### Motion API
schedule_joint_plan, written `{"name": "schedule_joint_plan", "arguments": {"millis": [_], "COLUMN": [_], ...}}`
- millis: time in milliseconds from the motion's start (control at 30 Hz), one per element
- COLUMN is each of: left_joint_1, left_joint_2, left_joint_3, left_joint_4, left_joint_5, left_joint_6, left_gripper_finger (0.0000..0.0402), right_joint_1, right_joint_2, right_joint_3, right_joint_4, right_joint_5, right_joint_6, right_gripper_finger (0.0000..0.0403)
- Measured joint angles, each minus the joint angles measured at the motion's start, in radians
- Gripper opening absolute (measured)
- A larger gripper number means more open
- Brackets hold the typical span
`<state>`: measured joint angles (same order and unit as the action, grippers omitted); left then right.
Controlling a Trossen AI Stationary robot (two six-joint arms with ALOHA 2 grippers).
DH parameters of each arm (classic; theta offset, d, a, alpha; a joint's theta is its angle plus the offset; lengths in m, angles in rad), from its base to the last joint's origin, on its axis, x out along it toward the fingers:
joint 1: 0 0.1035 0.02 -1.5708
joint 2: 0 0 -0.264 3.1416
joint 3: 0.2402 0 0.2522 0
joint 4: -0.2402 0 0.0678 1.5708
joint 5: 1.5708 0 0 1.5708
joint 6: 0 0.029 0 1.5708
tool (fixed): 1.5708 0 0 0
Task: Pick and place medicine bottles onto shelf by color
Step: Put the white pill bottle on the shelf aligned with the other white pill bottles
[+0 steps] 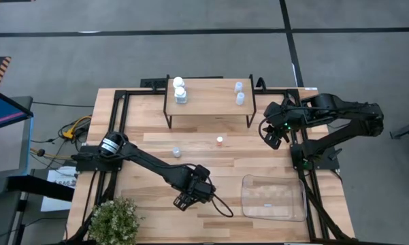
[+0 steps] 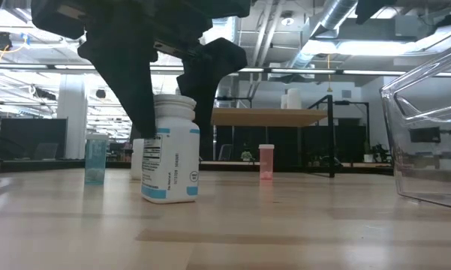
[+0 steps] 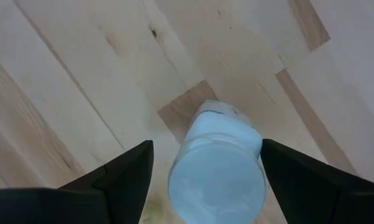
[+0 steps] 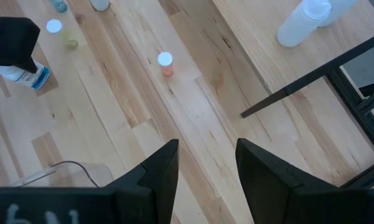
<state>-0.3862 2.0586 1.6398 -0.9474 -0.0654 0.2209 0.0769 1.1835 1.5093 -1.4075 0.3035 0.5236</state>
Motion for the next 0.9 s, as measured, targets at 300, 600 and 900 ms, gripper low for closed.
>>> {"name": "schedule_joint_plan", "arguments": {"millis": [300,600,900], "left_joint_1": [0.0,0.012,0.08], "left_joint_2": [-0.002,-0.005,-0.006], "left_joint_3": [0.0,0.03,0.193], "left_joint_4": [0.0,-0.04,-0.268], "left_joint_5": [0.011,0.013,0.007], "left_joint_6": [0.002,-0.028,0.002], "left_gripper_finger": [0.0164,0.014,0.014], "right_joint_1": [0.0,0.0,0.0], "right_joint_2": [0.0,0.0,0.0], "right_joint_3": [0.0,0.0,0.0], "right_joint_4": [0.001,0.002,0.002], "right_joint_5": [0.0,0.0,-0.011], "right_joint_6": [0.0,0.002,0.026], "right_gripper_finger": [0.0181,0.0181,0.0181]}}
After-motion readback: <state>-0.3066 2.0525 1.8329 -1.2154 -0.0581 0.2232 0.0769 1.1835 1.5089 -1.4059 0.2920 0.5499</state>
